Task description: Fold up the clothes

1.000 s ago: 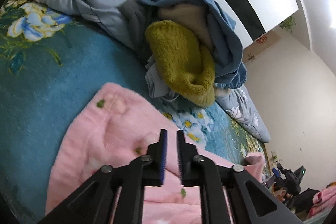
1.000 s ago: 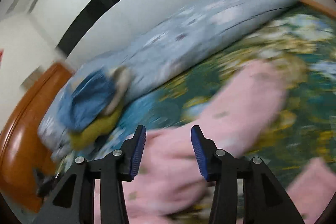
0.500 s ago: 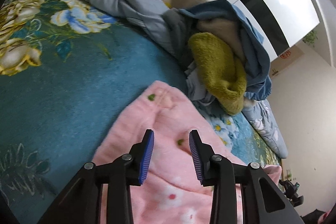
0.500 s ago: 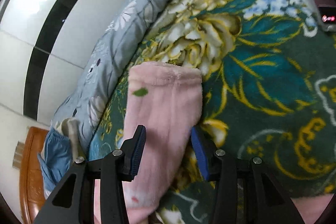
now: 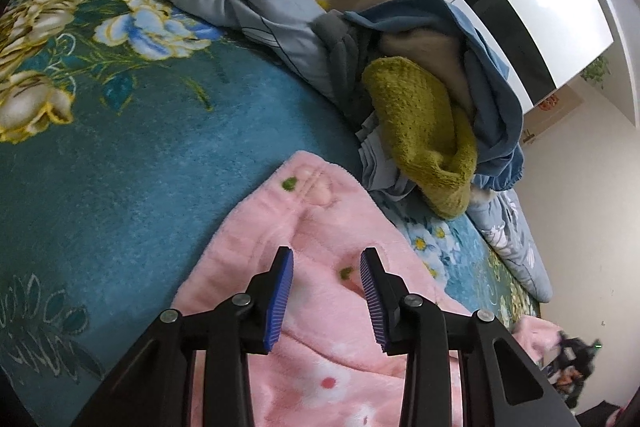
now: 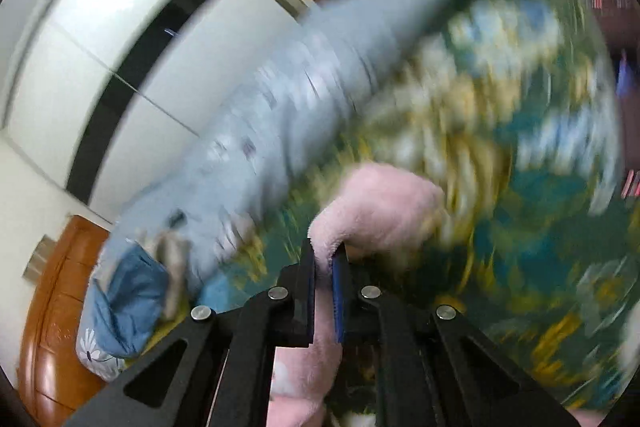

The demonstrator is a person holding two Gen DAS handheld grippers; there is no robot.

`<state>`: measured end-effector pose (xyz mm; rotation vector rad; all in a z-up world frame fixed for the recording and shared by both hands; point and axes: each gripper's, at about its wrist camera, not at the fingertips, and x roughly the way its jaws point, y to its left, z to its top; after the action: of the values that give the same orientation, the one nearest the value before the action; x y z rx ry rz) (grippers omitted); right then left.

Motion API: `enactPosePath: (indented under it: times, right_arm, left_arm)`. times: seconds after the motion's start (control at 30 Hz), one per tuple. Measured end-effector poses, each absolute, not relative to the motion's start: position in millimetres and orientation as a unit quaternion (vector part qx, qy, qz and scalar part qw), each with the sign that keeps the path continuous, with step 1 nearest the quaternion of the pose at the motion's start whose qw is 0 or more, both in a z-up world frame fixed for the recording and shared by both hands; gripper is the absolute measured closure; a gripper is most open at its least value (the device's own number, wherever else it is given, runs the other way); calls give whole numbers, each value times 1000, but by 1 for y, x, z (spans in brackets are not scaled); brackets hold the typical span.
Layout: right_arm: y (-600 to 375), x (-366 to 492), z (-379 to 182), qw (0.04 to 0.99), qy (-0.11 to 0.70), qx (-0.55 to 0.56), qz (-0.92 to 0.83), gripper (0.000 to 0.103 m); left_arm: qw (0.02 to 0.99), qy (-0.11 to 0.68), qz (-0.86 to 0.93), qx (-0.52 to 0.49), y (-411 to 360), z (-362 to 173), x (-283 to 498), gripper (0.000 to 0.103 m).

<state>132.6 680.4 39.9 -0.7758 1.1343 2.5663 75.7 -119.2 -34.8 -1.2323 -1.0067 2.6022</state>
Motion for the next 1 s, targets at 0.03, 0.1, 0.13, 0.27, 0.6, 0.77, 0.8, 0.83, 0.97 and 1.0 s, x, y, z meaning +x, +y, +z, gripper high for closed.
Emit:
enactPosePath:
  times: [0.03, 0.1, 0.13, 0.27, 0.6, 0.77, 0.8, 0.83, 0.97, 1.0]
  right_arm:
    - [689, 142, 50, 132, 370, -254, 884, 96]
    - [710, 161, 49, 165, 365, -260, 879, 96]
    - [719, 168, 41, 180, 366, -271, 872, 96]
    - [734, 183, -17, 230, 369, -344, 832, 96]
    - [726, 198, -54, 252, 373, -387, 804, 96]
    - [717, 196, -56, 258, 366, -400, 800, 96]
    - [717, 197, -56, 259, 368, -400, 798, 96]
    - [717, 197, -56, 260, 371, -400, 797, 96]
    - [714, 197, -55, 265, 369, -404, 794, 96]
    - [714, 197, -55, 266, 368, -405, 793, 96]
  left_arm:
    - [45, -328, 853, -403, -120, -34, 76, 65]
    - [40, -327, 853, -404, -123, -35, 76, 64]
    - [36, -329, 853, -404, -126, -37, 77, 64]
    - [15, -331, 852, -406, -136, -40, 81, 64]
    - [13, -318, 848, -425, -155, -47, 61, 45]
    - [42, -317, 832, -454, -156, -62, 19, 44]
    - [52, -316, 829, -458, -154, -65, 8, 44]
    - [59, -312, 828, -462, -152, -67, -1, 44]
    - [78, -287, 821, -488, -135, -79, -33, 42]
    - [78, -282, 821, -490, -131, -82, -38, 42]
